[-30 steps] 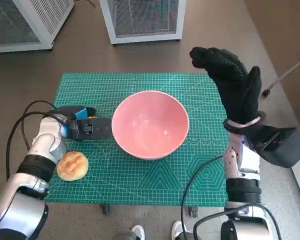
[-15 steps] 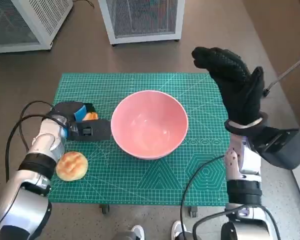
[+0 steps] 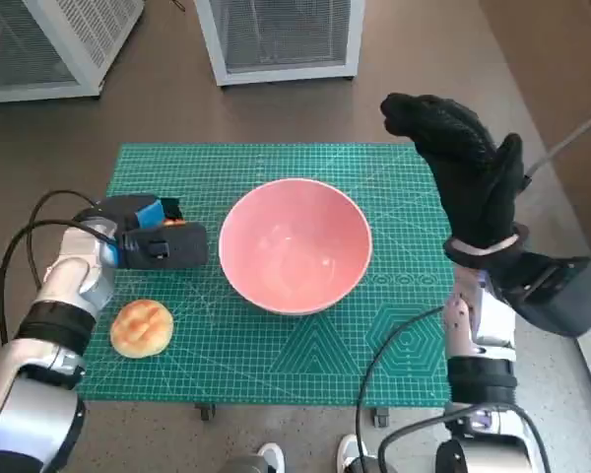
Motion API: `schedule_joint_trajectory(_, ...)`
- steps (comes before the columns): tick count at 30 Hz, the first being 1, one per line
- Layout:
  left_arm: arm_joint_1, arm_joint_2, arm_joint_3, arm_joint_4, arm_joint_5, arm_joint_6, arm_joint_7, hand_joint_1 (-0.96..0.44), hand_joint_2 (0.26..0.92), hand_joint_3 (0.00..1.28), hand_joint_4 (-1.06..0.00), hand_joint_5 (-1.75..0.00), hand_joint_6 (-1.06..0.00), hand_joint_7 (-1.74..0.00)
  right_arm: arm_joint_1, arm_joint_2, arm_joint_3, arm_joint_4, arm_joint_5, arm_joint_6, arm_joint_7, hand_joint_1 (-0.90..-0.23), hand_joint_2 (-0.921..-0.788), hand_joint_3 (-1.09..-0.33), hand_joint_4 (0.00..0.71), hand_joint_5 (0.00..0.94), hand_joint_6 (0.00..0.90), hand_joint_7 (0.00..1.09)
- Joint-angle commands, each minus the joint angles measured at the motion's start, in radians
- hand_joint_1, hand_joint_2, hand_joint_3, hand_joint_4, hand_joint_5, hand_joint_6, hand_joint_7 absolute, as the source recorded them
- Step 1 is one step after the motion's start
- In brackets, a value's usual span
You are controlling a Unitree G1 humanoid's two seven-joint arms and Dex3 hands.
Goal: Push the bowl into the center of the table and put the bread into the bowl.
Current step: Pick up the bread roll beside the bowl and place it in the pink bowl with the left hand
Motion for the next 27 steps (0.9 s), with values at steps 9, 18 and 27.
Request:
schedule_joint_trajectory(9,0.133,0.052,0.217,-0.561,-0.094,0.069,-0.036,0.0,0.92,0.09,-0.66,-1.19,-0.61,-1.2,0.017,0.001,0.005,0.014,0.013,0.017,0.005,-0.656,-0.921,-0.681,0.219,0.004,0.214,0.26)
schedule_joint_trajectory(18,0.191,0.009,0.285,-0.768,-0.136,0.036,-0.011,0.0,0.918,0.05,-0.72,-1.15,-0.64,-1.14,0.015,-0.001,0.006,0.024,0.015,0.011,0.013,-0.657,-0.921,-0.679,0.221,0.004,0.212,0.27)
schedule_joint_trajectory(27,0.194,-0.024,0.276,-0.823,-0.137,0.027,-0.027,0.0,0.916,0.04,-0.74,-1.13,-0.65,-1.13,0.015,-0.001,0.005,0.026,0.018,0.01,0.018,-0.657,-0.921,-0.679,0.222,0.004,0.207,0.27)
